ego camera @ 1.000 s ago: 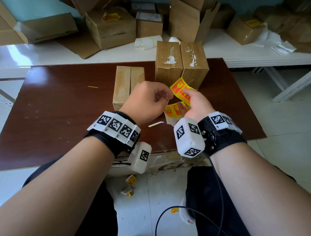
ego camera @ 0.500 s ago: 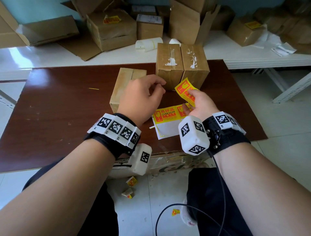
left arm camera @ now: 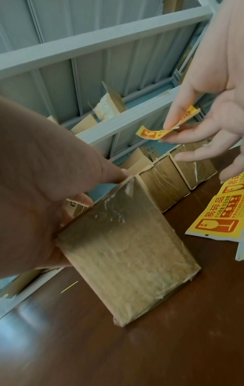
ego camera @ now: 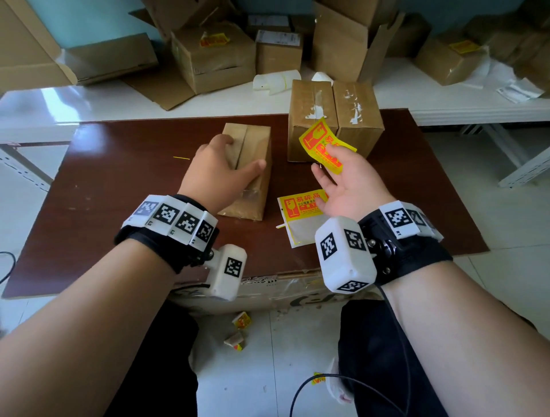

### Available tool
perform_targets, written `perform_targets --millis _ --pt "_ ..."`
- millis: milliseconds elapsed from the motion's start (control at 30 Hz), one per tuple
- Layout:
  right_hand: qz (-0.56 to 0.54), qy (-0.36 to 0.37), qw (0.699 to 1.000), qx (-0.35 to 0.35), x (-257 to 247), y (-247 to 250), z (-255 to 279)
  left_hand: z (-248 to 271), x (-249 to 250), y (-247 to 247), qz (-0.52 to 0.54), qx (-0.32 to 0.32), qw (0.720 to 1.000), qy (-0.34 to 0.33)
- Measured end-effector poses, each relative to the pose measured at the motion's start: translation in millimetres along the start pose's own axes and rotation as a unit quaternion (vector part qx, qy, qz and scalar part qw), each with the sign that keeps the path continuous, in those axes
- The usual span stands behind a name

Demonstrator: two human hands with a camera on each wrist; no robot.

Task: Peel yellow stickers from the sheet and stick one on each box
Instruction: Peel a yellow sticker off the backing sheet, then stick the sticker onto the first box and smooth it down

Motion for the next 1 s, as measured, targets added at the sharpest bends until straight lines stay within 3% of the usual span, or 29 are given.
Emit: perform_targets --millis 233,600,767,900,1000 --pt "0.016 0.032 0.997 -0.065 10.9 -21.2 -2.9 6.4 2.1 -2.1 0.005 0.002 1.0 -0.009" --pt "-0.073 0.051 0.995 0.039 -3.3 -8.9 8.3 18.6 26.8 -32.4 0.026 -0.057 0.998 -0.018" --pt "-0.008 0.056 0.998 0.01 -11.1 6.6 17.4 23.1 34.2 -39.6 0.012 -0.079 0.996 -0.031" --pt "-0.053 0.031 0.998 0.015 -21.9 10.4 29.0 26.4 37.7 -30.1 0.016 -0.044 0.998 -0.039" --pt "-0.068 0.052 0.996 0.004 -25.1 12.3 37.8 25.6 44.9 -16.5 0.141 0.033 0.988 -0.057"
Point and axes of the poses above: each hand's wrist, its own z-axis away from the middle knuckle, its own y-axis out of the back of the hand, x = y × z, the point moved 4 cm from there along -z, towards the middle knuckle, and after that the axes turned 4 degrees about -y, right-handed, at the moved point
